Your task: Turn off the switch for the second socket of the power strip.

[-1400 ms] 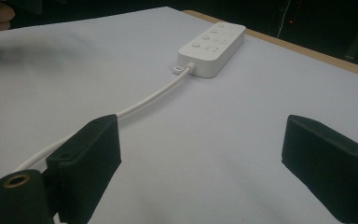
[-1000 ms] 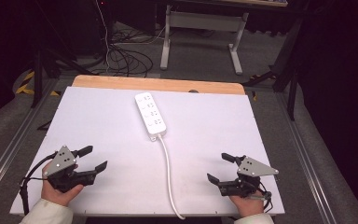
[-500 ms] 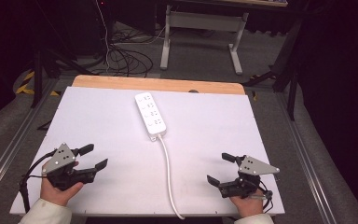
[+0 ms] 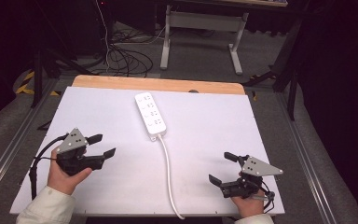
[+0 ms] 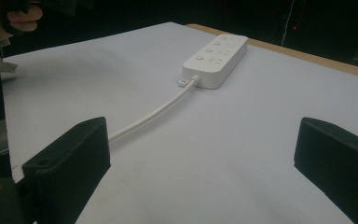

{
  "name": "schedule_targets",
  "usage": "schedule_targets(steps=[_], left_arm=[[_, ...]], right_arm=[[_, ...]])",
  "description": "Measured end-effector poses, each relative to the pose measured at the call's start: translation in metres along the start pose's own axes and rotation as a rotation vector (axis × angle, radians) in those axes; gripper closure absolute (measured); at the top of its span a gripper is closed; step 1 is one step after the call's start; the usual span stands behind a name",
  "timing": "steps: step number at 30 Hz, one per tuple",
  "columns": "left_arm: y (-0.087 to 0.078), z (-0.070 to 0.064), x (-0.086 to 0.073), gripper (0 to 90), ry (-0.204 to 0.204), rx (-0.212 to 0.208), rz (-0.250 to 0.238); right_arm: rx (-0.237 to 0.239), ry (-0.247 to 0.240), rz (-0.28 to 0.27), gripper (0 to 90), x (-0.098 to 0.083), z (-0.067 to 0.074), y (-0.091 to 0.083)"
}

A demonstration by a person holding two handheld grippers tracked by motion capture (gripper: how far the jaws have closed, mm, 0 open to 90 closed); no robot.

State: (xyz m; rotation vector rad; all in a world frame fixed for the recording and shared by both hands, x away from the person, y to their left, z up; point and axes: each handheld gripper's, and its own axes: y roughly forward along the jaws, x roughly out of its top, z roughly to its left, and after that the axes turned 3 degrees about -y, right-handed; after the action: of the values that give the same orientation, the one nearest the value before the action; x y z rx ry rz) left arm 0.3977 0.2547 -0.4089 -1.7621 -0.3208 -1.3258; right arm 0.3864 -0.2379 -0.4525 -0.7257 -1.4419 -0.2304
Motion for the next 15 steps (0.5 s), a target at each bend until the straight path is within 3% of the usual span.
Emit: schedule_targets(steps=[4, 15], left_arm=[[0.006, 0.001, 0.012, 37.2, 0.013, -0.009, 0.009], [0.027, 0.005, 0.042, 41.7, 0.009, -0.052, 0.023]], right_arm=[[0.007, 0.000, 0.004, 5.1, 0.000, 0.000, 0.001], [0.013, 0.000, 0.005, 5.1, 0.000, 0.000, 0.001]])
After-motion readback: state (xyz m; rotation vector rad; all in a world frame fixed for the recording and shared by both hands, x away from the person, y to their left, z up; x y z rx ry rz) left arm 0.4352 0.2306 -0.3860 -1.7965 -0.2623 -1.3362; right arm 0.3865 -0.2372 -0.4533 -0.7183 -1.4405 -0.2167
